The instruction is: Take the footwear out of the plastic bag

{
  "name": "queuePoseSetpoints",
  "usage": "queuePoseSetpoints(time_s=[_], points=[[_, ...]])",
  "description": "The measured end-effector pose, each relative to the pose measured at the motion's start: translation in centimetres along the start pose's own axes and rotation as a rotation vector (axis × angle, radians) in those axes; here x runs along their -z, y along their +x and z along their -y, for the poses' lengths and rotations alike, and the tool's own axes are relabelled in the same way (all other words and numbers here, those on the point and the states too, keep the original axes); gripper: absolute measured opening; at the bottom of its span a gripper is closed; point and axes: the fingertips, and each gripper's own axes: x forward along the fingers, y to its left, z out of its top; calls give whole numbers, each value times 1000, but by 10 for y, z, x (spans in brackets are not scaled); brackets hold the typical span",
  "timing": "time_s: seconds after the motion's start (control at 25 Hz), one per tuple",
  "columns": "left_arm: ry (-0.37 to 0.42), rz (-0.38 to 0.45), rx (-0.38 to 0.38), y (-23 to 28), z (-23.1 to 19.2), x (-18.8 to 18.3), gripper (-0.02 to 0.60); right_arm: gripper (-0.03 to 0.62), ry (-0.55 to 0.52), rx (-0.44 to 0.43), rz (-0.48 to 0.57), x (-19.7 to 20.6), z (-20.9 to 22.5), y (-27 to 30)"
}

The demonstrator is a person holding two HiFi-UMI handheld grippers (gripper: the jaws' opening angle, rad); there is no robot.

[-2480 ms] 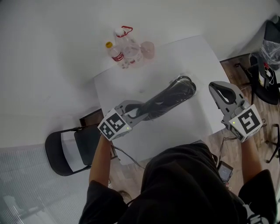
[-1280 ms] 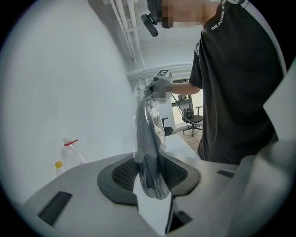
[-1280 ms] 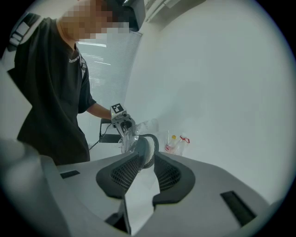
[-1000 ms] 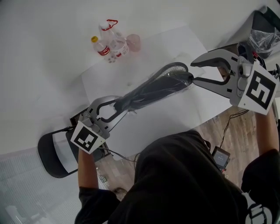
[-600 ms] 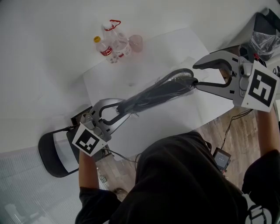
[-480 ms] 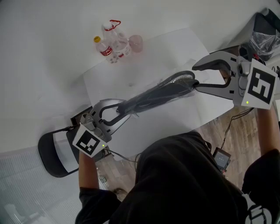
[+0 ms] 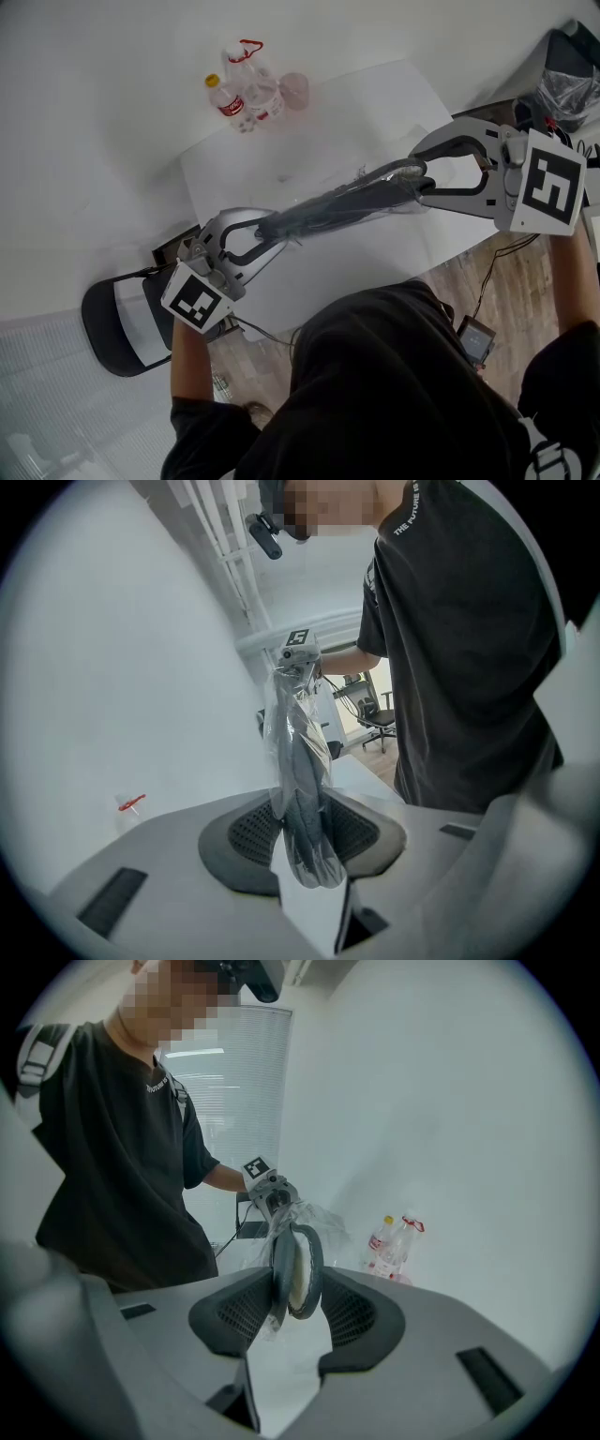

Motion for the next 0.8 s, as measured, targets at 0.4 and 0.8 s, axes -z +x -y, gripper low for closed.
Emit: queuePoseSetpoints(time_s=[0.4,0.8], points=[[46,56,36,20,0,-19,141,173,-92,-111,-172,24,-32,30],[-84,-7,28,25,-3,-2,189,91,-224,11,-161,17,-23,34]])
